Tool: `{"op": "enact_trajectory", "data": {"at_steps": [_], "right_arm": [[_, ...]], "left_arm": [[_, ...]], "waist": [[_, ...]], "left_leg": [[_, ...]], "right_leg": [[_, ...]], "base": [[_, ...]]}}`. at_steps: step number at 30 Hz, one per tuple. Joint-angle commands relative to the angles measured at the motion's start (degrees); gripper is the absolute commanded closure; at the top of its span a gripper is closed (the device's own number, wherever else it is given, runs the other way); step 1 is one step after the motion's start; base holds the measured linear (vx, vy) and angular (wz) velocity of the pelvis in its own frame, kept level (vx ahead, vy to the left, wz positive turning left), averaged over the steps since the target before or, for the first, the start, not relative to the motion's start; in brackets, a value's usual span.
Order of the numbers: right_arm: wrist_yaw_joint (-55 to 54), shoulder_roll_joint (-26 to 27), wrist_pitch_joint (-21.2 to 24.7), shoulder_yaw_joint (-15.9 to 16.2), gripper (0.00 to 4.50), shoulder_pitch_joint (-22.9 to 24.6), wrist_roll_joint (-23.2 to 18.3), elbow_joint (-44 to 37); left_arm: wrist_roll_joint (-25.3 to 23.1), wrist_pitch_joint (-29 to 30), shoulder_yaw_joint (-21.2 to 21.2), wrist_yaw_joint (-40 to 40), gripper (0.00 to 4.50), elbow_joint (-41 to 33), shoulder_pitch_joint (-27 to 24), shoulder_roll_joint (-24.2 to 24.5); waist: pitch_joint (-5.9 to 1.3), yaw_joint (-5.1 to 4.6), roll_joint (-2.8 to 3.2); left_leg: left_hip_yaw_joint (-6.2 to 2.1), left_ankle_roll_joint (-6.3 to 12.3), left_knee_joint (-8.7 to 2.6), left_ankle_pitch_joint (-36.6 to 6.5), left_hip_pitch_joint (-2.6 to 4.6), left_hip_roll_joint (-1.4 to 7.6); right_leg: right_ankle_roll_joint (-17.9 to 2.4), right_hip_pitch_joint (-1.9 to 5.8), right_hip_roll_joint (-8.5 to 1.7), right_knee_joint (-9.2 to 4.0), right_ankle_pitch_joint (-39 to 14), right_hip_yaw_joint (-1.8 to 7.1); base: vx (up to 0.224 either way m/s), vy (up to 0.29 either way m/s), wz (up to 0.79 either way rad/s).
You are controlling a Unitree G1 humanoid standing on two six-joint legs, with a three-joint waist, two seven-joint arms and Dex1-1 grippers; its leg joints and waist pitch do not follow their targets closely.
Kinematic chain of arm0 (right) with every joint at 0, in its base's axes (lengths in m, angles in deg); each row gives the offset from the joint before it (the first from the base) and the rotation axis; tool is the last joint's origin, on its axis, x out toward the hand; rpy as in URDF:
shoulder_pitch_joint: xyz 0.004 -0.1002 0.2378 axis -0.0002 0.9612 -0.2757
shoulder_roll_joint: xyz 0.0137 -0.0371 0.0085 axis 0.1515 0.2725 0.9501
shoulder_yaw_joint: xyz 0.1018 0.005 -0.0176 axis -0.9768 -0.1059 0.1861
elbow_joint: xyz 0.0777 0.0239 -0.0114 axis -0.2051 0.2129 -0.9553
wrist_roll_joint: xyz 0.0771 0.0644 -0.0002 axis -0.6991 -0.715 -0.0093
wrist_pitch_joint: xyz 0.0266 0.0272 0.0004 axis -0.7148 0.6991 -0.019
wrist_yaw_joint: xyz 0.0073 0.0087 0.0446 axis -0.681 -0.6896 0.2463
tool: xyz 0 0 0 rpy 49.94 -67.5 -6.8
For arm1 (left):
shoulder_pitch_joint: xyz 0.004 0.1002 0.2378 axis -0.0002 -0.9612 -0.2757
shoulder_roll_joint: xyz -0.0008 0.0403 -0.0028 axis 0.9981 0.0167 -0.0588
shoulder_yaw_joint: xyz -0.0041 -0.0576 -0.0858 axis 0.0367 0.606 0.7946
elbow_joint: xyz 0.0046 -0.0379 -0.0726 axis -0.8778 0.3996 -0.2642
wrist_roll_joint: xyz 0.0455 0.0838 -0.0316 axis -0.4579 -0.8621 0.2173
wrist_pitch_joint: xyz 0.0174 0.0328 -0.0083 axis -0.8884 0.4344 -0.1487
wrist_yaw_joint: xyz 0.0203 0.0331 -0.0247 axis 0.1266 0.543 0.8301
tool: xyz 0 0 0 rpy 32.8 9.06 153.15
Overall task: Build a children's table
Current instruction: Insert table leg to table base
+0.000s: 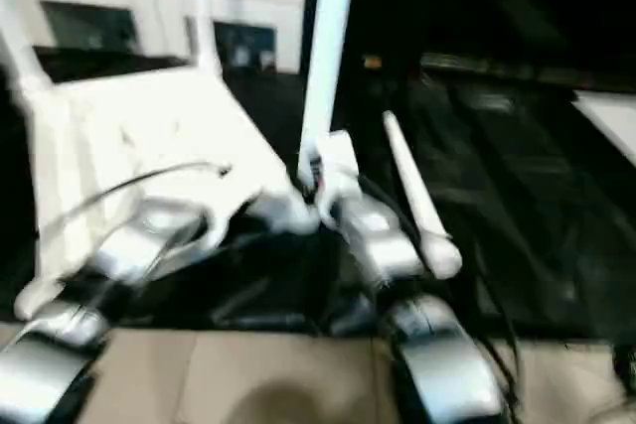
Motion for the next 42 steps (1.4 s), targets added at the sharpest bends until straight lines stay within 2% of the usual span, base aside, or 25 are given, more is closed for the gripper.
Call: {"op": "enact_trajectory", "data": {"at_steps": [1, 2, 3, 4, 7, 13, 16, 17, 18, 20, 23, 24, 25, 26, 27, 28, 30, 32, 35, 36, 38, 39, 40, 42], "right_arm": [[-4.8, -0.2, 2.7, -0.6, 2.60, 2.9, 2.8, 8.0], [-5.2, 0.3, 2.5, -0.8, 2.60, 2.5, 2.5, 8.5], [-5.4, 0.5, 2.4, -0.8, 2.60, 2.3, 2.4, 8.9], [-5.8, 1.1, 1.7, -1.0, 2.60, 1.5, 2.4, 10.5], [-5.9, 1.9, 0.9, -1.2, 2.60, 0.6, 2.5, 12.3], [-4.8, 2.6, -0.2, -2.1, 2.60, -0.3, 2.4, 13.5], [-4.3, 2.6, -0.7, -1.8, 2.60, -0.7, 3.0, 13.5], [-3.4, 2.6, -1.2, -1.7, 2.60, -0.9, 3.0, 13.8], [-2.3, 2.7, -1.7, -2.2, 2.60, -1.4, 2.6, 14.1], [-0.5, 2.9, -2.7, -3.0, 1.91, -2.1, 2.0, 14.4], [2.1, 2.8, -3.0, -3.6, 1.91, -2.8, 1.4, 14.1], [2.9, 2.6, -3.2, -3.7, 1.75, -2.9, 1.3, 13.9], [5.5, 2.4, -3.8, -3.8, 1.59, -3.1, 0.9, 13.2], [6.3, 2.3, -4.1, -3.8, 1.45, -3.2, 0.8, 12.9], [7.2, 2.1, -4.3, -3.8, 1.45, -3.2, 0.7, 12.5], [8.8, 1.9, -4.4, -3.7, 1.28, -3.1, 0.4, 11.9], [10.5, 1.5, -4.6, -3.4, 1.14, -2.9, 0.5, 11.1], [14.8, 0.2, -4.8, -2.9, 0.94, -1.9, 1.0, 8.6], [20.3, -1.5, -2.4, -2.1, 0.72, 0.9, 0.0, 2.0], [20.3, -1.5, -2.4, -2.1, 0.57, 0.9, 0.0, 2.0], [22.4, -4.5, 2.3, -0.9, 0.52, 6.8, -1.3, -10.9], [22.8, -5.7, 4.3, -0.8, 0.52, 9.3, -2.1, -16.1], [22.9, -6.2, 5.1, -0.9, 0.52, 10.4, -2.4, -18.3], [22.6, -7.4, 7.7, -1.7, 0.52, 13.5, -3.7, -24.4]], "left_arm": [[0.0, 0.6, 2.9, 3.2, 4.50, -1.3, 2.7, 0.5], [-0.4, 0.4, 2.7, 3.7, 4.50, -1.0, 2.8, 0.6], [-0.5, 0.4, 2.7, 3.9, 4.50, -0.8, 2.8, 0.6], [-0.8, 0.7, 2.8, 4.9, 4.50, -0.3, 2.9, 0.6], [-1.1, 1.5, 2.7, 5.0, 4.50, -0.5, 2.7, 1.1], [-0.6, 1.3, 2.5, 4.0, 4.50, -1.1, 2.3, 2.1], [-0.3, 1.1, 2.5, 3.3, 4.50, -1.3, 2.2, 2.3], [-0.3, 0.9, 2.5, 3.1, 4.50, -1.3, 2.2, 2.5], [-0.2, 0.6, 2.4, 2.6, 4.50, -1.3, 2.2, 2.7], [0.0, -0.2, 2.2, 2.0, 4.50, -1.2, 2.1, 3.0], [0.2, -0.9, 2.1, 1.3, 4.50, -1.4, 2.1, 3.3], [0.4, -1.1, 2.1, 1.0, 4.50, -1.5, 2.1, 3.4], [0.7, -2.8, 2.0, 0.2, 4.50, -1.7, 1.8, 3.6], [0.8, -2.9, 2.0, 0.0, 4.50, -1.8, 1.6, 3.7], [0.9, -2.8, 1.9, -0.3, 4.50, -2.0, 1.5, 3.8], [1.1, -3.2, 1.7, -0.9, 4.50, -2.3, 1.3, 4.0], [1.2, -3.2, 1.7, -1.4, 4.50, -2.7, 1.0, 4.3], [1.6, -4.2, 1.6, -2.3, 4.50, -3.2, 0.2, 4.9], [2.5, -6.9, 1.8, -4.2, 4.50, -3.9, -0.8, 5.5], [2.5, -6.9, 1.8, -4.2, 4.50, -3.9, -0.8, 5.5], [2.5, -7.8, 2.3, -3.9, 4.50, -3.7, -1.8, 6.0], [2.4, -8.4, 2.5, -3.4, 4.50, -3.5, -2.1, 6.2], [2.4, -8.8, 2.6, -3.1, 4.50, -3.3, -2.2, 6.3], [2.4, -10.5, 3.0, -2.2, 4.50, -3.9, -2.8, 6.4]], "waist": [[-4.04, -0.12, 1.14], [-3.25, -0.29, 0.35], [-2.99, -0.33, 0.22], [-3.28, -0.37, 0.53], [-3.33, -0.34, 0.69], [-3.67, 0.04, 0.88], [-3.81, 0.03, 0.65], [-3.91, 0.08, 0.92], [-4.03, 0.04, 0.46], [-4.06, 0.19, 0.31], [-4.28, 0.36, 0.50], [-4.35, 0.47, 0.50], [-4.39, 0.37, 0.21], [-4.63, 0.50, 0.52], [-4.74, 0.52, 0.51], [-4.88, 0.53, 0.39], [-4.97, 0.60, 0.39], [-5.06, 0.53, 0.11], [-4.89, 0.83, 0.08], [-4.86, 0.85, 0.08], [-4.72, 1.14, -0.21], [-4.57, 1.14, -0.24], [-4.82, 1.51, -0.27], [-4.69, 1.60, -0.44]], "left_leg": [[-0.71, -0.59, -6.21, -16.8, -0.93, 2.71], [0.22, -0.79, -6.01, -18.5, -0.48, 1.58], [0.50, -0.66, -5.66, -19.8, 0.07, 1.14], [0.67, -0.30, -5.27, -19.9, 0.29, 0.94], [0.62, -0.33, -5.73, -19.0, 0.09, 1.47], [1.02, -0.38, -6.14, -13.7, -0.44, 1.65], [1.29, -0.54, -6.18, -12.7, -0.62, 1.64], [1.26, -0.58, -6.17, -12.2, -0.76, 1.62], [1.39, -0.52, -6.08, -11.6, -0.99, 1.50], [1.73, -0.24, -6.02, -11.0, -0.74, 1.37], [1.96, 0.51, -5.83, -8.4, -0.91, 1.45], [1.98, 0.66, -5.79, -7.8, -0.94, 1.39], [2.00, 1.02, -5.70, -6.2, -1.27, 1.36], [2.03, 1.59, -5.56, -4.9, -1.25, 1.38], [2.05, 1.84, -5.50, -3.6, -1.33, 1.44], [2.22, 2.92, -5.29, -0.4, -1.50, 1.32], [2.34, 3.60, -5.11, 0.6, -1.56, 1.23], [2.48, 4.77, -4.89, 1.7, -1.76, 1.17], [2.59, 5.95, -4.85, 0.4, -1.82, 1.22], [2.56, 6.05, -4.92, 0.4, -1.80, 1.24], [2.62, 5.63, -4.95, 0.2, -1.56, 1.29], [2.57, 5.72, -5.02, 0.5, -1.68, 1.16], [2.54, 5.68, -4.91, 1.0, -1.38, 1.44], [2.58, 5.15, -5.07, 0.6, -1.66, 1.19]], "right_leg": [[-3.8, 3.56, -4.47, -2.86, -13.1, 5.07], [-4.8, 2.60, -4.34, -4.06, -20.0, 4.99], [-4.0, 2.13, -4.33, -4.81, -25.6, 4.68], [-1.8, 2.05, -4.78, -5.73, -32.0, 4.37], [-1.7, 2.00, -4.55, -5.61, -29.3, 4.39], [-5.2, 2.29, -4.53, -4.33, -22.1, 5.40], [-6.0, 2.19, -4.36, -3.95, -21.4, 5.68], [-6.2, 2.28, -4.37, -3.78, -20.7, 5.78], [-6.4, 2.17, -4.18, -3.53, -19.8, 6.07], [-7.4, 1.83, -3.99, -3.21, -18.9, 6.75], [-9.5, 1.90, -4.03, -2.67, -15.7, 7.17], [-9.8, 2.06, -3.94, -2.49, -14.6, 7.19], [-10.6, 2.18, -3.63, -1.88, -12.4, 7.40], [-11.4, 2.31, -3.77, -1.54, -10.5, 7.66], [-12.0, 2.32, -3.68, -1.30, -8.9, 7.83], [-13.8, 2.42, -3.32, -0.65, -4.3, 8.07], [-14.6, 2.48, -3.32, -0.45, -2.4, 8.11], [-15.6, 2.41, -3.18, -0.20, -1.1, 8.15], [-14.9, 2.54, -3.20, -0.52, -2.9, 8.15], [-14.7, 2.51, -3.14, -0.63, -3.4, 8.12], [-13.3, 2.38, -3.02, -0.82, -5.3, 8.12], [-12.6, 2.54, -2.72, -1.01, -5.6, 8.12], [-11.6, 2.32, -2.97, -0.78, -5.1, 8.22], [-10.5, 2.42, -2.79, -1.15, -6.9, 8.11]], "base": [[0.000, 0.000, 0.00], [0.000, 0.000, 0.00], [0.000, 0.000, 0.00], [0.000, 0.000, 0.00], [0.000, 0.000, 0.00], [0.000, 0.000, 0.00], [0.000, 0.000, 0.00], [0.000, 0.000, 0.00], [0.000, 0.000, 0.00], [0.000, 0.000, 0.00], [0.000, 0.000, 0.00], [0.000, 0.000, 0.00], [0.000, 0.000, 0.00], [0.000, 0.000, 0.00], [0.000, 0.000, 0.00], [0.000, 0.000, 0.00], [0.000, 0.000, 0.00], [0.000, 0.000, 0.00], [0.000, 0.000, 0.00], [0.000, 0.000, 0.00], [0.000, 0.000, 0.00], [0.000, 0.000, 0.00], [0.000, 0.000, 0.00], [0.000, 0.000, 0.00]]}}
